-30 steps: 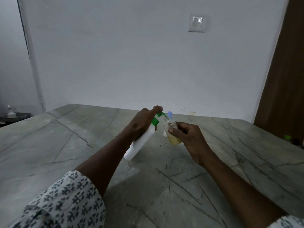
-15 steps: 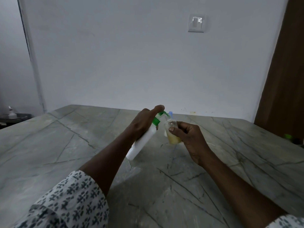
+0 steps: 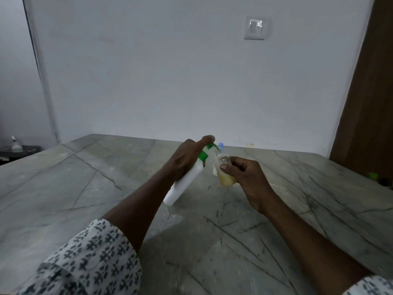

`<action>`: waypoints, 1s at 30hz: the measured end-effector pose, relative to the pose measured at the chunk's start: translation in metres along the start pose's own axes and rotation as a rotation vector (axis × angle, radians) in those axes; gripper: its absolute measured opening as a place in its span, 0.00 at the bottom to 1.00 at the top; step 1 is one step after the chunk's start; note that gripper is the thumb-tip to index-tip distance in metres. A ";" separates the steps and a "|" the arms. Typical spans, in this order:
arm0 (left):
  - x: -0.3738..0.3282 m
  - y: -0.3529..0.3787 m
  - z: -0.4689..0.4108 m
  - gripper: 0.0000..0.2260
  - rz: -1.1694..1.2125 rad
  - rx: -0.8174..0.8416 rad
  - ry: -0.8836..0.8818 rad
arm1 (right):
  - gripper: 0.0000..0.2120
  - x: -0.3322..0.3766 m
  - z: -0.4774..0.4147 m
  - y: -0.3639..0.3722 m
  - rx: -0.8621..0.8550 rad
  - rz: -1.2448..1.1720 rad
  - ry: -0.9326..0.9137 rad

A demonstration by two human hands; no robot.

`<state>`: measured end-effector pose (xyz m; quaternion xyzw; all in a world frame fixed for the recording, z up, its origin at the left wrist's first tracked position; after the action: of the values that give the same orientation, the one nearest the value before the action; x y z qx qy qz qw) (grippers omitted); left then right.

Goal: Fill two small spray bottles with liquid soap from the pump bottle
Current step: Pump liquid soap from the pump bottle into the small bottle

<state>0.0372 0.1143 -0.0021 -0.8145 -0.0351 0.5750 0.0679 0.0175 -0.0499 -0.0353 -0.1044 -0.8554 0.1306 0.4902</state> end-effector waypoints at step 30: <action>0.000 0.001 -0.003 0.25 0.012 0.010 0.002 | 0.12 -0.001 0.001 0.002 0.005 0.047 -0.006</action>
<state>0.0398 0.1129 -0.0019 -0.8150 -0.0274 0.5748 0.0685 0.0167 -0.0479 -0.0372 -0.1230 -0.8538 0.1444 0.4848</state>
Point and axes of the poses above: each hand's wrist, its own z-axis away from the middle knuckle, its own y-axis out of the palm, x = y × z, the point moved 9 cm from there along -z, towards the middle knuckle, and after that the axes turned 15 degrees about z, right-handed, at the moved point
